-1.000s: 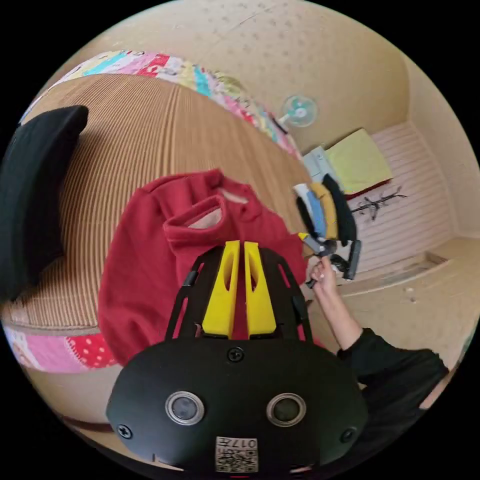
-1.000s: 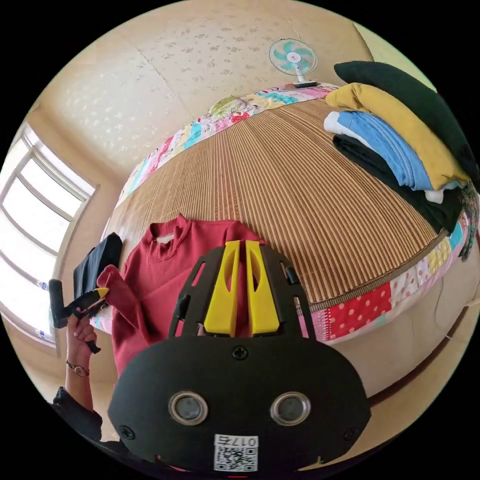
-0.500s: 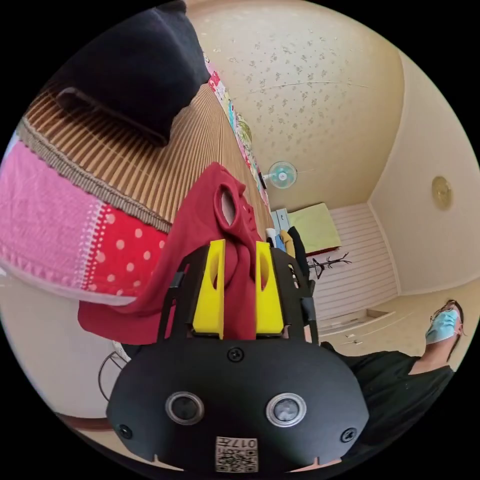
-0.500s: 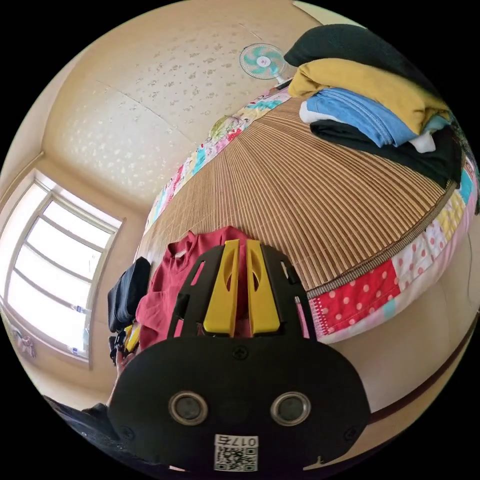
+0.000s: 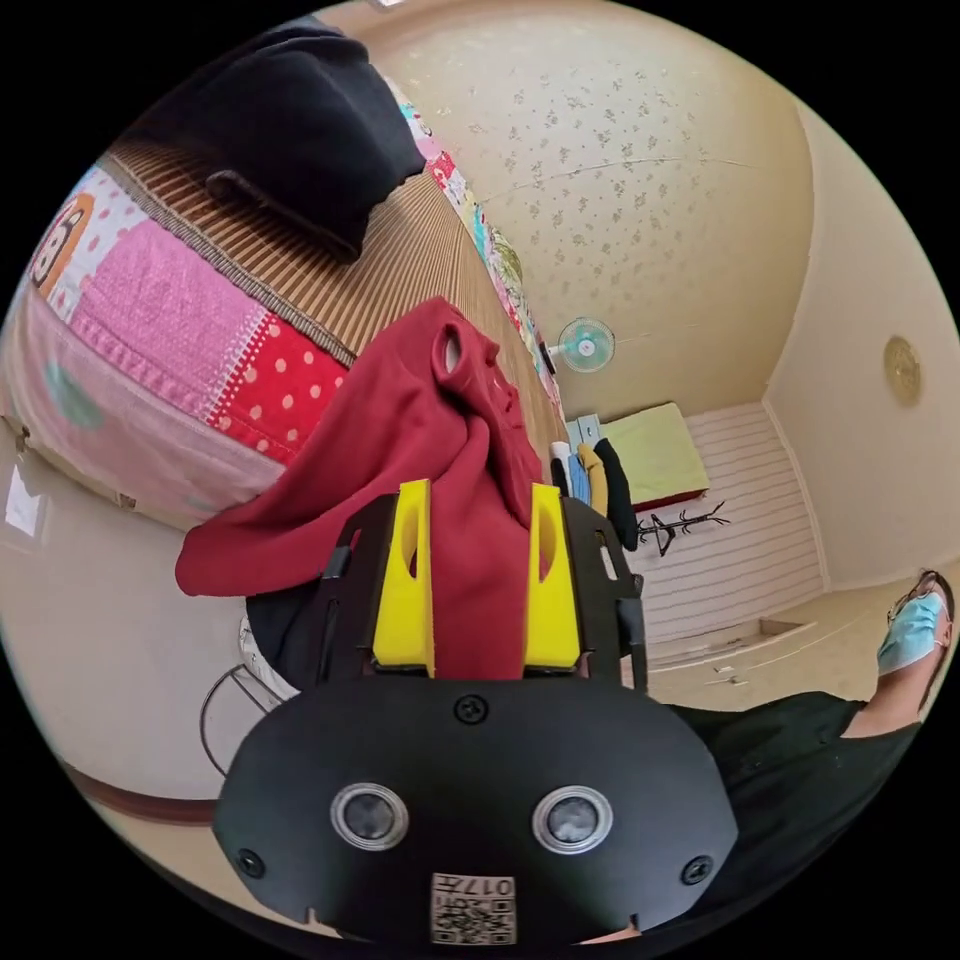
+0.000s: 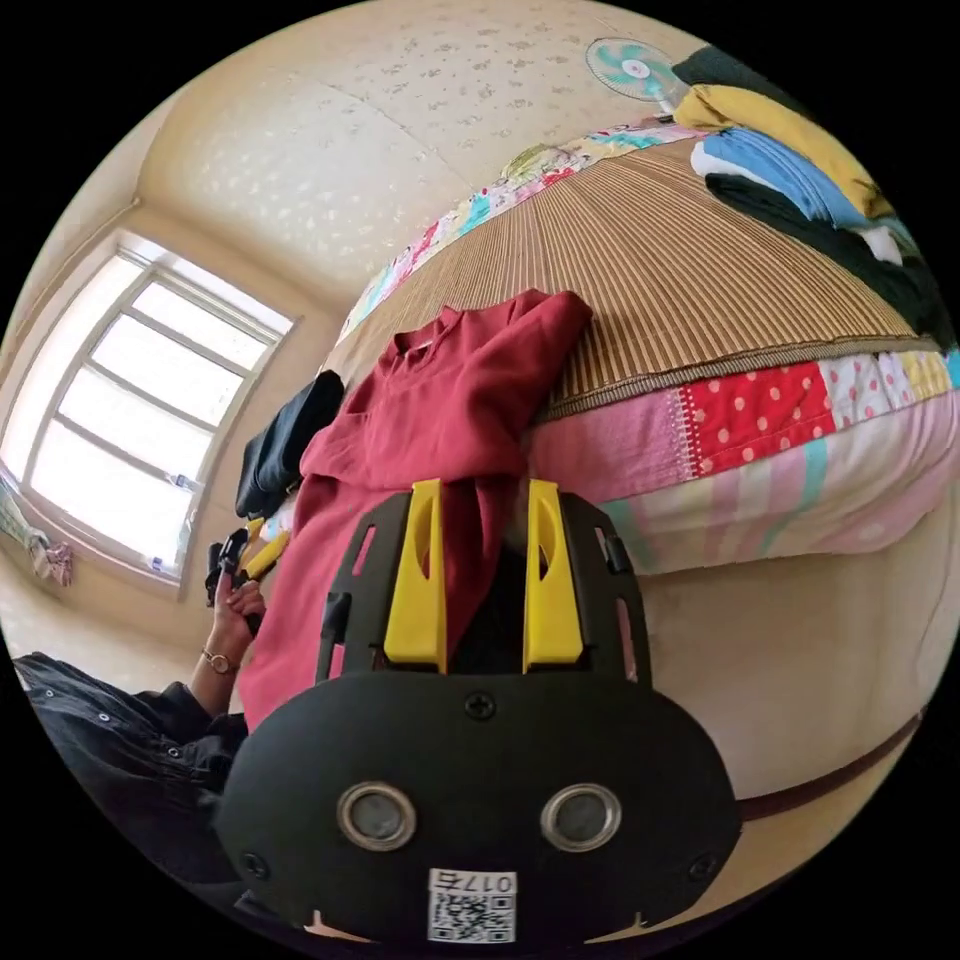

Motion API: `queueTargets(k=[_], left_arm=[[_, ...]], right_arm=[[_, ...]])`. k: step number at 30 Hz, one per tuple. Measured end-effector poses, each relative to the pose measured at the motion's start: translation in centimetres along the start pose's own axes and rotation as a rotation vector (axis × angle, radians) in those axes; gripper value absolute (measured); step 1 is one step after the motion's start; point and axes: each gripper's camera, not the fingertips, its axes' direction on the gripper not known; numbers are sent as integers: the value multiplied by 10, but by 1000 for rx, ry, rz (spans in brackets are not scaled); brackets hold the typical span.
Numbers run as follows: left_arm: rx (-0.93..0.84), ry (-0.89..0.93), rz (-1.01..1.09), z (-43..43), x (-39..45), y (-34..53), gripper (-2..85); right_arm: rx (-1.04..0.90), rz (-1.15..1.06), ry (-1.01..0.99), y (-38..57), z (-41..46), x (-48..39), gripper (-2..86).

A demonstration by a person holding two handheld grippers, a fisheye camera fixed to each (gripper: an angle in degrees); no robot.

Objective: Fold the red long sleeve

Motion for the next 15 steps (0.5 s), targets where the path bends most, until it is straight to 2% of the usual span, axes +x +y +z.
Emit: queueTargets(k=[3,7,8,10,12,13,15], left_arm=[[1,-32,29,-11,7,-21,136],[67,40,-10,-46,-10,-37,135],[81,19,-31,-60,-19,-39,134],[87,-42,-86,-77,-40,-39,134],[99,-61,-228,-95,-82,-34,136],[105,-49,-275,-99,-95,-32,137],[131,46,-457,-106,-145,-22,145]], right_arm=[[-90,0,173,-2,6,4,22],[105,186,204,17,-51,45,16],[100,193,179,18,-55,52,16],[49,143,-68,16,-57,69,30],[8,79,-196,12,-49,68,58],[-38,84,-194,8,-38,65,88],[-127,86,-130,1,-18,58,92]])
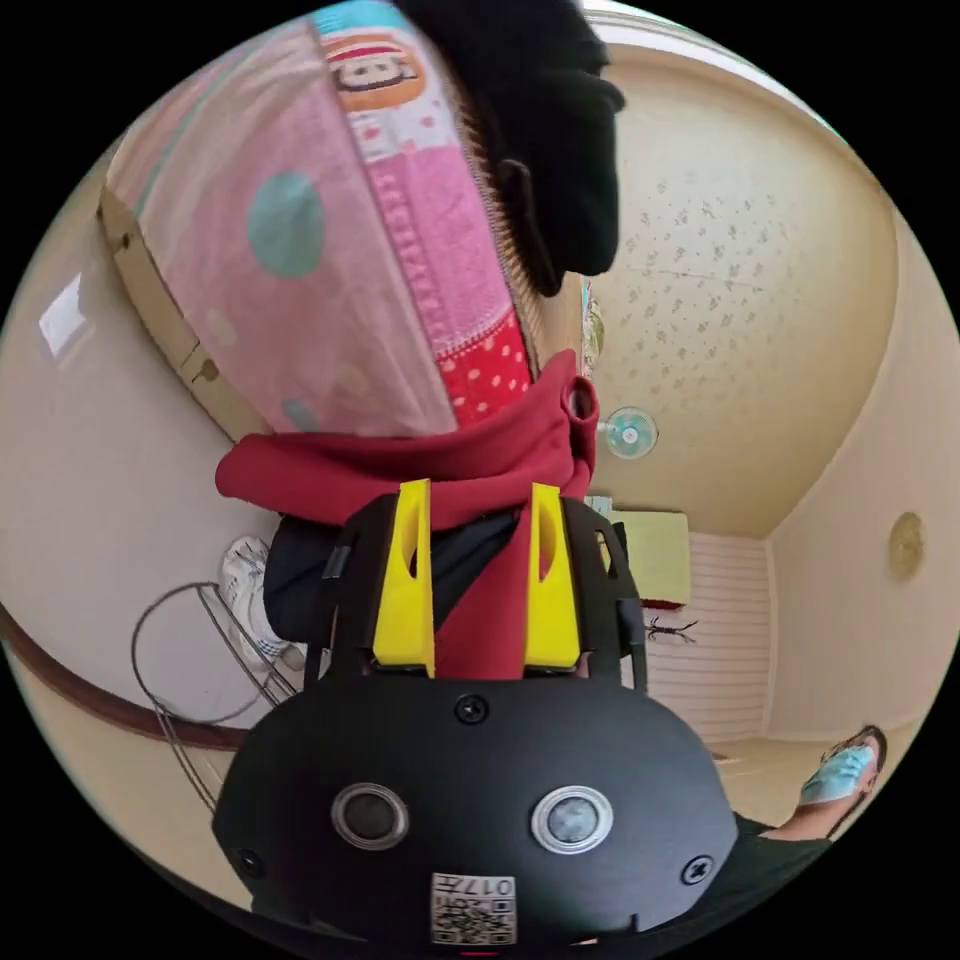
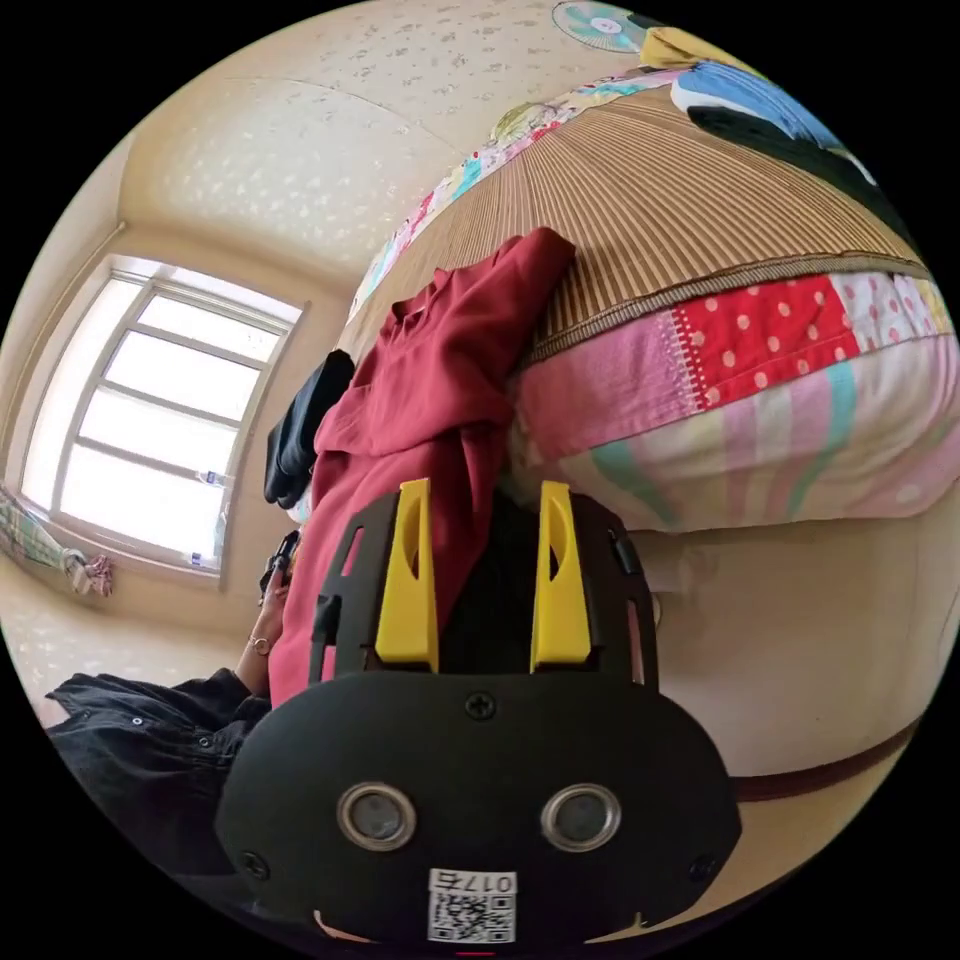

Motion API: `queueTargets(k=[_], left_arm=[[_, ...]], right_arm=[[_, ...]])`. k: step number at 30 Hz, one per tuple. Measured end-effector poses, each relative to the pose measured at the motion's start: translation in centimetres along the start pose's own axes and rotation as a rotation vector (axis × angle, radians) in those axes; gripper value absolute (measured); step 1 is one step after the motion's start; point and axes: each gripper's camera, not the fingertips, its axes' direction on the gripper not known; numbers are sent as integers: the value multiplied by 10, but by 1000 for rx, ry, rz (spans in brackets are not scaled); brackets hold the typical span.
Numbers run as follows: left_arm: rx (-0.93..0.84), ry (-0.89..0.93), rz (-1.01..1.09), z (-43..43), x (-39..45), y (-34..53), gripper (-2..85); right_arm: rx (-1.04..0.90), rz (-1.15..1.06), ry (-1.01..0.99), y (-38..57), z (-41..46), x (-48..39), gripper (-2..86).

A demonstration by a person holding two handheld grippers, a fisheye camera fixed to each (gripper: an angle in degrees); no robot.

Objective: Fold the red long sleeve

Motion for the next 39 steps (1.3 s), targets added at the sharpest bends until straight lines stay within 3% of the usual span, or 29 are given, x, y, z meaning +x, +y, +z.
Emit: queueTargets(k=[3,7,9,15,19,22,25,28,30,31,33,34,36,39], left_arm=[[-19,98,-196,1,-47,-15,161],[5,169,-360,-2,-88,-26,164],[-5,220,-468,1,-116,-33,170],[-79,581,-791,80,-181,-30,152],[104,811,-765,104,-183,-28,41],[187,673,-707,80,-160,-21,36],[333,401,-474,23,-79,-15,34],[466,81,114,-16,86,-13,34],[493,-231,647,17,236,31,33],[471,-287,764,37,265,45,33],[264,-438,1164,139,336,102,36],[170,-482,1234,170,344,113,37],[-184,-703,1274,290,333,137,44],[-307,-664,1173,362,284,155,67]], right_arm=[[33,-66,52,-1,4,-16,49],[219,176,-8,18,-29,26,33],[184,217,-103,18,-28,41,32],[130,137,-1,4,-34,16,29],[137,175,-48,2,-36,22,28],[151,193,-92,7,-38,27,28],[139,198,-99,5,-36,26,29],[117,194,-77,-1,-32,20,31],[99,189,-65,-5,-28,15,32],[92,185,-64,-7,-25,13,33],[87,185,-77,-8,-22,11,36],[91,190,-92,-7,-21,12,38],[104,203,-114,-4,-22,13,45],[136,242,-126,5,-29,17,68]])
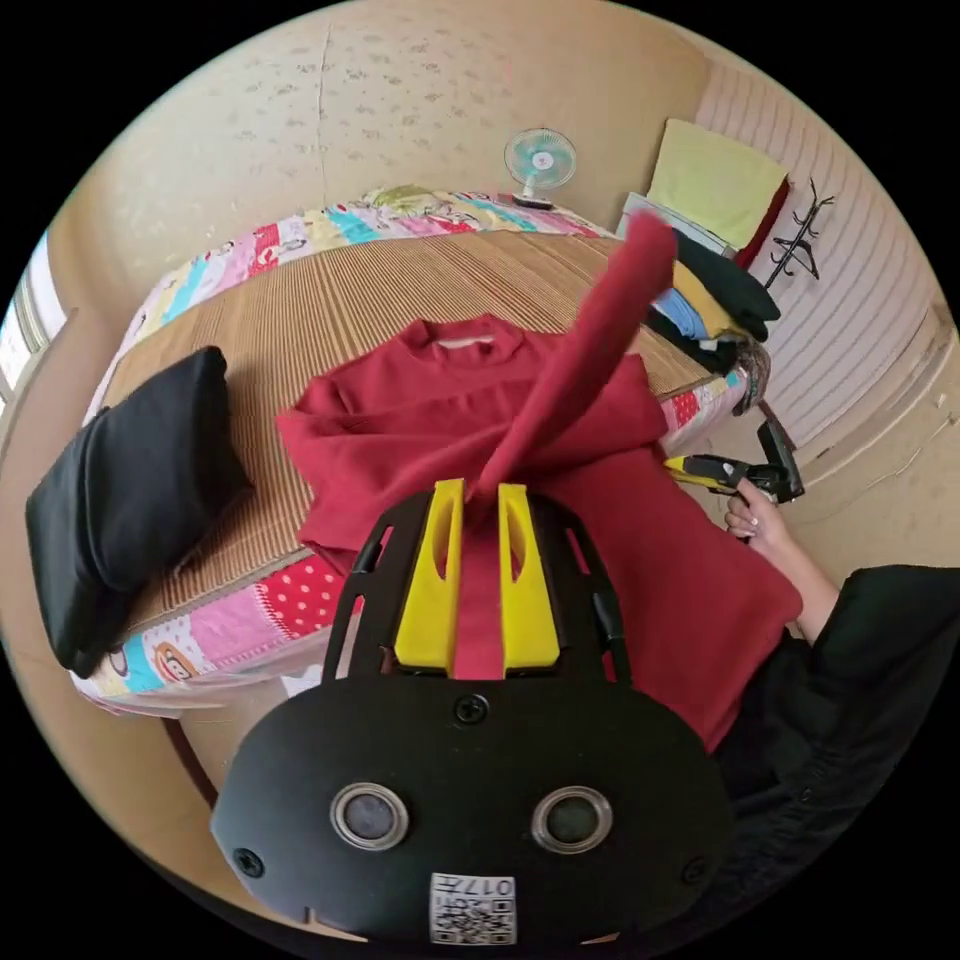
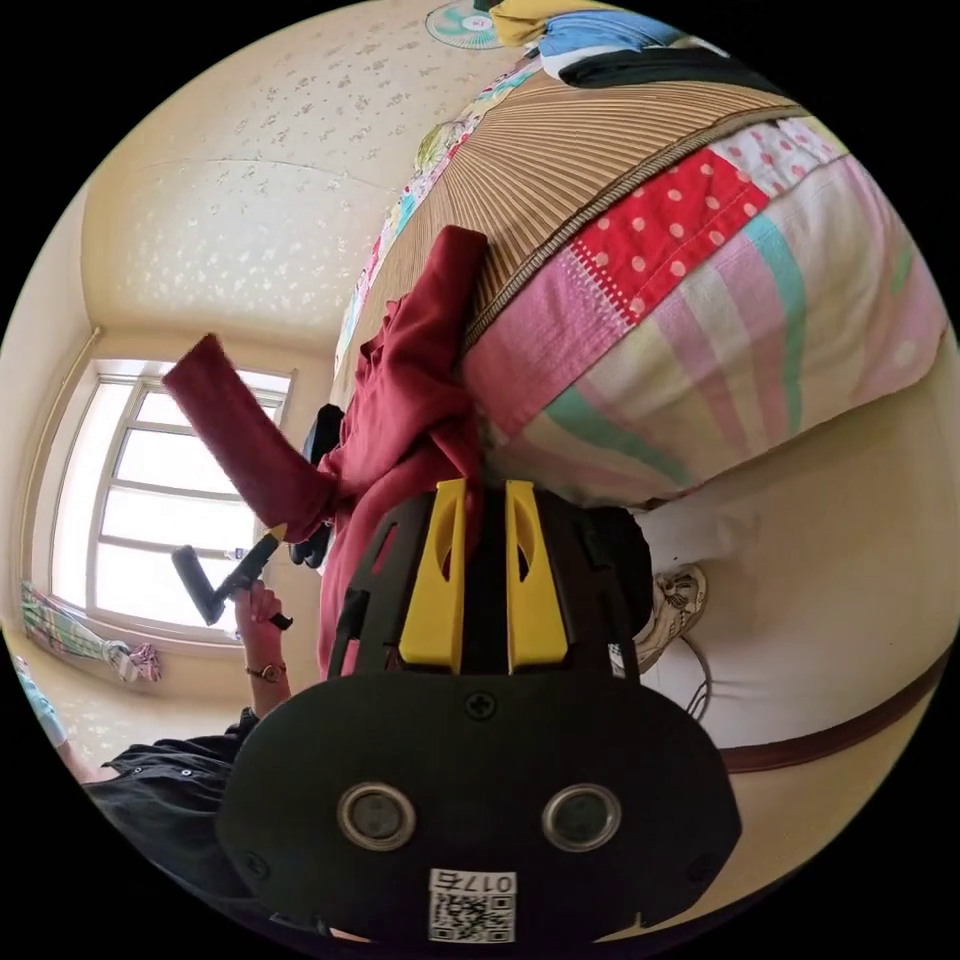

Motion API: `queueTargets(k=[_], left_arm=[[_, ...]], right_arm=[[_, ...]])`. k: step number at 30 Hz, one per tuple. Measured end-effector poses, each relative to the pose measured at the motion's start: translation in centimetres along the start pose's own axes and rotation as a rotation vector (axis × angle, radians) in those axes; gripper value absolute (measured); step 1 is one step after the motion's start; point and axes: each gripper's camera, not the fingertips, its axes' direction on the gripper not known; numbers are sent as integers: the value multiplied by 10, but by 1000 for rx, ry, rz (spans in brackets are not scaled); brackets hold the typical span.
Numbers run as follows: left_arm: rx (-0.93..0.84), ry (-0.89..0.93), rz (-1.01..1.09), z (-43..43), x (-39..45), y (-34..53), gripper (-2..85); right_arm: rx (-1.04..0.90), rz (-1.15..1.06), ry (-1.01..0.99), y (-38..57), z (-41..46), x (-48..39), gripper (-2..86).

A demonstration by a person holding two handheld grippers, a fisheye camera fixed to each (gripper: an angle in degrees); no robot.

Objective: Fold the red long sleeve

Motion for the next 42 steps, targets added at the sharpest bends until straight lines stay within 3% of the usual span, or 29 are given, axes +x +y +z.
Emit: queueTargets(k=[3,8,12,16,21,23,26,29,33,39,42], left_arm=[[-8,176,-148,44,3,23,86],[49,316,-306,71,4,65,100],[56,331,-355,91,17,86,100],[35,322,-367,108,38,96,101],[69,314,-379,109,64,115,101],[84,327,-392,110,68,124,101],[103,362,-413,114,74,132,101],[99,374,-414,120,80,131,101],[123,351,-404,109,89,131,101],[128,336,-439,108,86,144,101],[154,343,-478,108,81,153,102]], right_arm=[[35,-12,-32,6,-15,-5,82],[61,-91,-145,1,-28,-38,107],[23,-201,-160,-19,-4,-100,126],[-265,-76,24,-43,60,-135,131],[-62,-93,175,-16,42,-150,116],[-52,-29,129,-9,41,-136,121],[-197,24,65,-10,76,-109,128],[-288,6,-43,0,108,-110,72],[-213,-248,92,6,96,-199,39],[85,-778,59,-3,44,-334,33],[210,-770,64,-27,38,-316,33]])
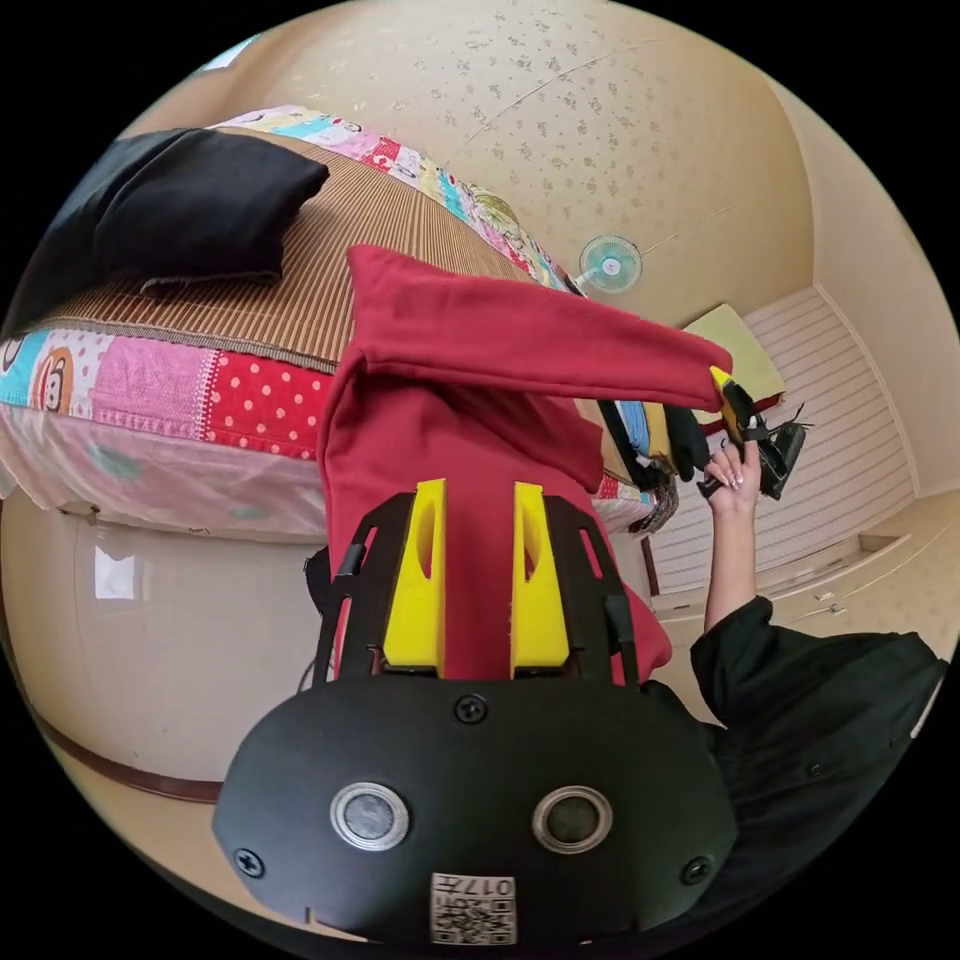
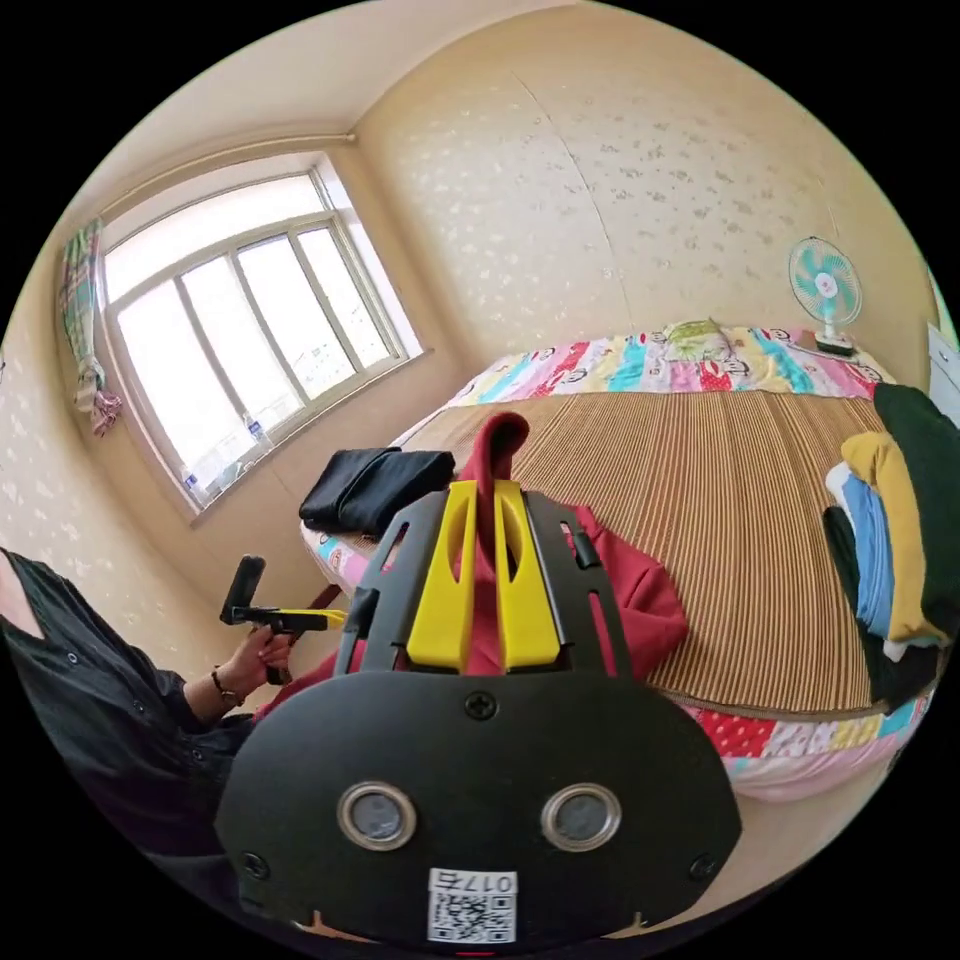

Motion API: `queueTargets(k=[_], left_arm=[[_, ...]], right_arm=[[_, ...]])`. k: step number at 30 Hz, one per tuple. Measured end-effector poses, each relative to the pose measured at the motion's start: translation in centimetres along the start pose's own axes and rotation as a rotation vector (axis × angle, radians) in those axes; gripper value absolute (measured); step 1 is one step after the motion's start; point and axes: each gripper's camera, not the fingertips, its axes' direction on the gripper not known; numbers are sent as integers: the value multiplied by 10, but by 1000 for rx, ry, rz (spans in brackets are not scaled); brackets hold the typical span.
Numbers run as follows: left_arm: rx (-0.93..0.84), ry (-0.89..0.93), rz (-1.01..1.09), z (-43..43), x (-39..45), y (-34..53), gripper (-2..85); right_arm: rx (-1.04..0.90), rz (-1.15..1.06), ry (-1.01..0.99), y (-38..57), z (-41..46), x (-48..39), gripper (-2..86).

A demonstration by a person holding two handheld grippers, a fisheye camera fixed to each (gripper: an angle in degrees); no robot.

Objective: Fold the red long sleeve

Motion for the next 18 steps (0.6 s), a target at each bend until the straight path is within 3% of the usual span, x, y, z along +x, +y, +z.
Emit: queueTargets(k=[2,4,6,11,14,16,18], left_arm=[[24,-13,-19,-4,-5,-3,109],[45,-40,-44,-7,-13,-14,124],[70,-83,-69,-9,-28,-42,147],[68,-187,-103,1,-50,-119,161],[19,-285,-25,17,-43,-158,104],[-83,-265,15,32,-49,-177,68],[-21,-164,11,7,-68,-185,44]], right_arm=[[-96,183,56,8,28,50,33],[-311,420,111,36,84,115,33],[-408,522,132,60,116,142,33],[-348,555,133,56,114,145,33],[-357,527,122,35,106,138,33],[-346,490,107,22,95,133,35],[-336,487,77,18,88,135,37]])
